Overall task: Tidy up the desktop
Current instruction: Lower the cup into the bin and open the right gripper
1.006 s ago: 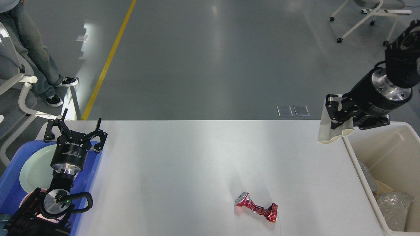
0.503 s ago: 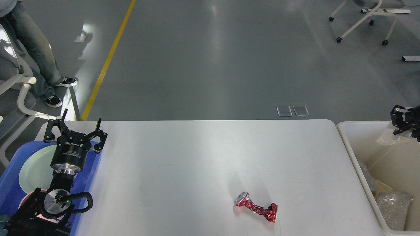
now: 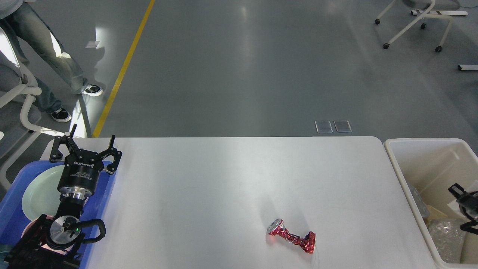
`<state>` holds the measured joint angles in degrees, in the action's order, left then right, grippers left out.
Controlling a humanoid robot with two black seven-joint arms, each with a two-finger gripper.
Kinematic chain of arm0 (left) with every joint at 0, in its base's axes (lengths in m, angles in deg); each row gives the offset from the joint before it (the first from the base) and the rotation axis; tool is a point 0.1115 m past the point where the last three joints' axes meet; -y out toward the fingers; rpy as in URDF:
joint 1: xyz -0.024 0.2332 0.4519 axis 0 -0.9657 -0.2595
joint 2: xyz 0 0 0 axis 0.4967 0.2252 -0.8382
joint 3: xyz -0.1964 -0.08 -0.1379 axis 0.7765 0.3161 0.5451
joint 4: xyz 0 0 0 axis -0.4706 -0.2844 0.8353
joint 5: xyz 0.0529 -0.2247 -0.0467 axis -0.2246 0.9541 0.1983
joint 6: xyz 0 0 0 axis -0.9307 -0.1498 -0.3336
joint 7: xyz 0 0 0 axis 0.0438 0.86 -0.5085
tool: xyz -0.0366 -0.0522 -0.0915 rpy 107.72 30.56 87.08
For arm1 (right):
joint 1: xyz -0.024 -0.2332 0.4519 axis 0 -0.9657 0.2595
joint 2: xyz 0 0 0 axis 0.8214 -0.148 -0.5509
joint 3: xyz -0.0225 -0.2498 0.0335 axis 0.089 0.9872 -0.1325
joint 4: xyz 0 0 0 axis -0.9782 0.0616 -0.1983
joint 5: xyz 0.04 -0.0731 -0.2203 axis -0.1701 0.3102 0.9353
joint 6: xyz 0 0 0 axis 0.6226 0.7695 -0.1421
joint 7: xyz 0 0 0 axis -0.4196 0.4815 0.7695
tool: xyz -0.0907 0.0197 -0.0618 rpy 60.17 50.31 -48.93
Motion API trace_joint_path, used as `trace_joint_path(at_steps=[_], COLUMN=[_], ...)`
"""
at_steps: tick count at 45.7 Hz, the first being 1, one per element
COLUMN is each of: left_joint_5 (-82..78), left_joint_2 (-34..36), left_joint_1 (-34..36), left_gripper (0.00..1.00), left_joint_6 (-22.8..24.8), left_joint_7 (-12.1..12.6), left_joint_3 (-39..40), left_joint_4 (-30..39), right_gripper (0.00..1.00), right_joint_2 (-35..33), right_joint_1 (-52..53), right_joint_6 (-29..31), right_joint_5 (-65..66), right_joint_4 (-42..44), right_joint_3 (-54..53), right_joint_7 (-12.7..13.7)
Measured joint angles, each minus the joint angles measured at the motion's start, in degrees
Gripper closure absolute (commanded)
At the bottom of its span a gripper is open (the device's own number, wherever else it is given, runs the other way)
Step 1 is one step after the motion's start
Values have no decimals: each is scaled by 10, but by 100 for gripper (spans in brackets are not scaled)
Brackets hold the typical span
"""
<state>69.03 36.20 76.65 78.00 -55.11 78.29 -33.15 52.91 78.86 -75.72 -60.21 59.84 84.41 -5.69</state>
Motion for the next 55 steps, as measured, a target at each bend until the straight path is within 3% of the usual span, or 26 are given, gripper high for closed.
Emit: trace_joint_path(at_steps=[10, 23, 24, 28, 30, 55], left_joint_5=[0, 0, 0, 0, 0, 0], left_joint_2=[0, 0, 0, 0, 0, 0], left_joint_1=[0, 0, 0, 0, 0, 0], left_gripper=[3, 3, 3, 3, 3, 3], left_joint_6=[0, 0, 0, 0, 0, 0], left_joint_7=[0, 0, 0, 0, 1, 1], left_joint_3=[0, 0, 0, 0, 0, 0], left_joint_4=[0, 0, 0, 0, 0, 0], right_gripper=[100, 100, 92, 22, 0, 0], right_joint_2=[94, 110, 110, 109, 109, 106], right_joint_1=[-87, -104, -104, -108, -109, -102], right_joint_6=[-55, -65, -65, -66, -68, -82], right_joint_5=[-8, -11, -11, -11, -11, 0], right_joint_4=[103, 123, 123, 123, 122, 112], right_joint_3=[-16, -19, -19, -19, -18, -17], right_joint_7=[0, 0, 0, 0, 0, 0])
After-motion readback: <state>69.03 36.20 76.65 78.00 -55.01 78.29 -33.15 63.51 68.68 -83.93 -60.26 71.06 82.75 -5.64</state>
